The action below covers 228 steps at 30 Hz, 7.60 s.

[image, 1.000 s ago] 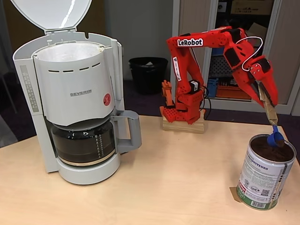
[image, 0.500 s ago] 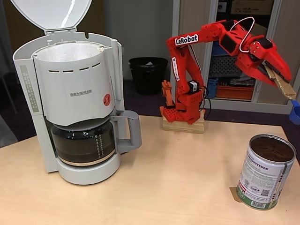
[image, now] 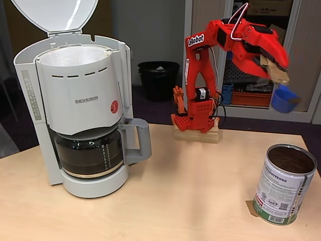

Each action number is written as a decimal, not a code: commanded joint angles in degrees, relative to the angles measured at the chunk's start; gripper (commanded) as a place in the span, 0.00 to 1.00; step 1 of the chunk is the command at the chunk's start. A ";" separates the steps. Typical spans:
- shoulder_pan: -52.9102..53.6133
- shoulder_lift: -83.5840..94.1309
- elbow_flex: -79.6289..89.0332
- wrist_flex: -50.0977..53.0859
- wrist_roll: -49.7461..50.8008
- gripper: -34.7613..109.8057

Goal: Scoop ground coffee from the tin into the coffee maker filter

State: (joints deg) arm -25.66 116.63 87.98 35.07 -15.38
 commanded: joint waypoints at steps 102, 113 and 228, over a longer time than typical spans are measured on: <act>71.54 27.77 0.26 15.56 99.32 0.24; 68.47 27.69 0.62 13.54 114.08 0.24; -21.45 34.10 47.20 4.83 30.67 0.24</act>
State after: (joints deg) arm -45.79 154.78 140.36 40.69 14.33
